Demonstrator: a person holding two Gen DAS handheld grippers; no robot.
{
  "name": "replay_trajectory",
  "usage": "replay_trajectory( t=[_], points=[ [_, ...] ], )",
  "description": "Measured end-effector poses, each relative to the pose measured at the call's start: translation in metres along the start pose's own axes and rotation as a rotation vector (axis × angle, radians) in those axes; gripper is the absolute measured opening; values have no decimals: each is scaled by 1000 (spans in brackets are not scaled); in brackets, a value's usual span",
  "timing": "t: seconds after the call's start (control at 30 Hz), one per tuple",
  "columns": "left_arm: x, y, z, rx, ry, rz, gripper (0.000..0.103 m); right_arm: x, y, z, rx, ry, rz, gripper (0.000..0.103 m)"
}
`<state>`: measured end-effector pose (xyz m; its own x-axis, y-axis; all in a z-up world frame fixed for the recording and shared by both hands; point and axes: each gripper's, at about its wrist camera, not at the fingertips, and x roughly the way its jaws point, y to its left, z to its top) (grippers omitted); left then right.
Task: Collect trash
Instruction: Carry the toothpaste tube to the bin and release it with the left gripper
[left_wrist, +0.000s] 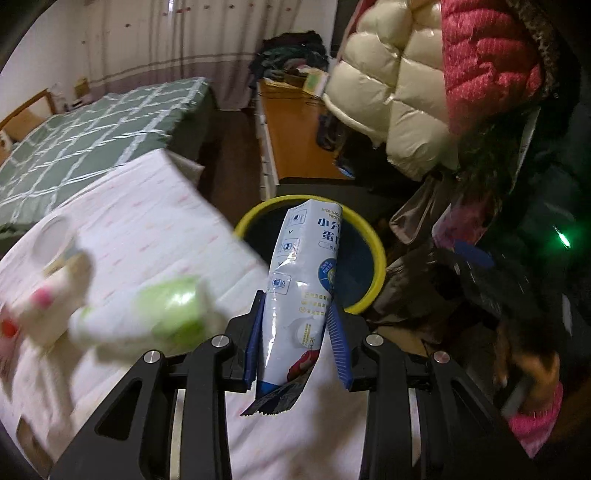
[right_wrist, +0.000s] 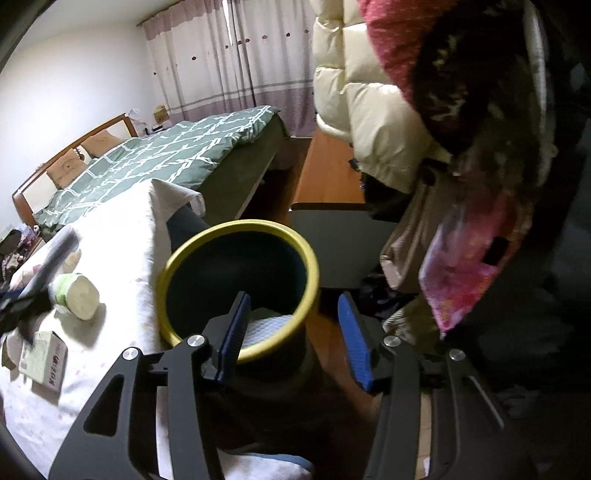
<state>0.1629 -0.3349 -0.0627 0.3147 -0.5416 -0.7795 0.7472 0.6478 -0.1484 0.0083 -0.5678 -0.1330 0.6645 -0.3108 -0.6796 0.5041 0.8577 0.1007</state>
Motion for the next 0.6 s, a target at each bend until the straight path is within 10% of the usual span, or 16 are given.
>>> replay_trajectory(
  t=[0.37, 0.43, 0.6],
  points=[
    [107, -32, 47, 20, 101, 24, 34, 5, -29, -11, 27, 31, -3, 48],
    [118, -34, 51, 17, 108, 38, 80, 4, -30, -10, 31, 30, -2, 48],
    [125, -35, 56, 26, 89, 67, 85, 2, -29, -10, 32, 28, 0, 48]
  ],
)
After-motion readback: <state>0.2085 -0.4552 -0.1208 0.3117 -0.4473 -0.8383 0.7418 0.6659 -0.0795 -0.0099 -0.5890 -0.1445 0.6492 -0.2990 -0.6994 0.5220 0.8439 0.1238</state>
